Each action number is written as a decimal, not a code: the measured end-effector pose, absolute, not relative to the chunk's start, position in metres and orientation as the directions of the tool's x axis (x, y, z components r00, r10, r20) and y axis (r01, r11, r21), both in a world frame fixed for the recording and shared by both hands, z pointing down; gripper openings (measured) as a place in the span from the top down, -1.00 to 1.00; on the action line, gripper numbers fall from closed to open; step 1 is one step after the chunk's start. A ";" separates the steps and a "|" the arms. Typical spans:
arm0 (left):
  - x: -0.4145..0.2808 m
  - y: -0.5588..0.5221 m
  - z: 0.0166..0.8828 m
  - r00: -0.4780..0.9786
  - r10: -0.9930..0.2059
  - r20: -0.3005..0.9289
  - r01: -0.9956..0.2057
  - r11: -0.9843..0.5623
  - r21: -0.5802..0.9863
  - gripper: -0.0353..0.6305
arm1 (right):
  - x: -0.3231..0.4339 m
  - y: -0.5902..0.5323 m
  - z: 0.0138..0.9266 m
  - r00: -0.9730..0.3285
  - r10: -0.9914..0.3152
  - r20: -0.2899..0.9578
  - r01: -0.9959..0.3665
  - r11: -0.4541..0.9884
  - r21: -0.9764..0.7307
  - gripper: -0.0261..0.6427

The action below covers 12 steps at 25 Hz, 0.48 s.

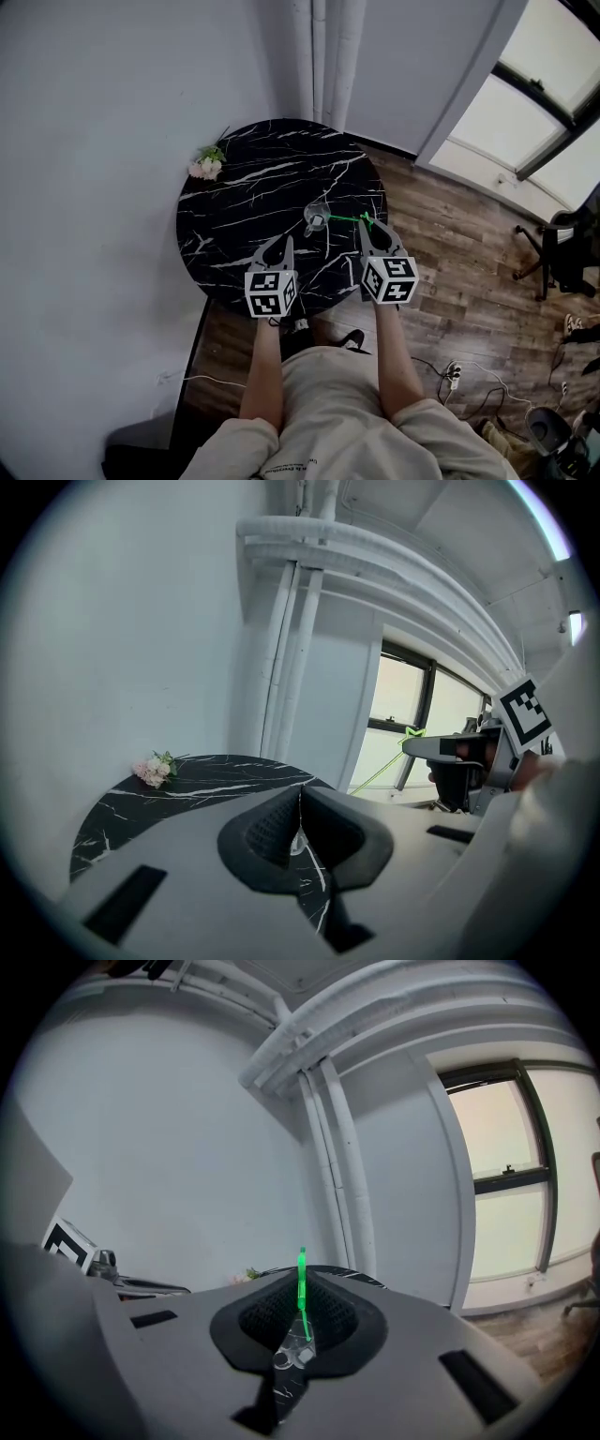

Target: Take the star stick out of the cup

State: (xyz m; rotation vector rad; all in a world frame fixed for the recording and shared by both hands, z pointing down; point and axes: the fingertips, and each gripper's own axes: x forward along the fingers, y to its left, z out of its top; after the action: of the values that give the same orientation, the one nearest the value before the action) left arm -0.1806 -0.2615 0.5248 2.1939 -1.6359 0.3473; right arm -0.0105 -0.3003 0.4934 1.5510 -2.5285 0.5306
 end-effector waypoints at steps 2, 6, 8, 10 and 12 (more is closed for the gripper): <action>-0.175 -0.258 0.527 0.287 -0.863 0.416 -0.957 -0.243 0.157 0.82 | 0.000 -0.296 0.492 -0.459 -0.842 0.284 -0.885 0.404 -0.230 0.78; -0.164 -0.248 0.531 0.278 -0.863 0.422 -0.960 -0.230 0.162 0.82 | 0.020 -0.288 0.494 -0.452 -0.845 0.287 -0.889 0.398 -0.228 0.78; -0.159 -0.241 0.533 0.271 -0.864 0.424 -0.961 -0.222 0.162 0.82 | 0.028 -0.281 0.498 -0.451 -0.843 0.295 -0.890 0.397 -0.226 0.78; -0.153 -0.233 0.533 0.264 -0.867 0.424 -0.963 -0.214 0.162 0.82 | 0.036 -0.274 0.501 -0.452 -0.839 0.304 -0.890 0.399 -0.223 0.78; -0.148 -0.223 0.532 0.252 -0.871 0.422 -0.966 -0.201 0.160 0.82 | 0.040 -0.267 0.504 -0.459 -0.831 0.314 -0.887 0.409 -0.215 0.78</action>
State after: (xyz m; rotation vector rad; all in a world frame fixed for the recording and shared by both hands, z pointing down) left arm -0.1483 -0.2235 0.5315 2.1417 -1.6779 0.3359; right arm 0.0404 -0.2666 0.5037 1.5388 -2.5011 0.5295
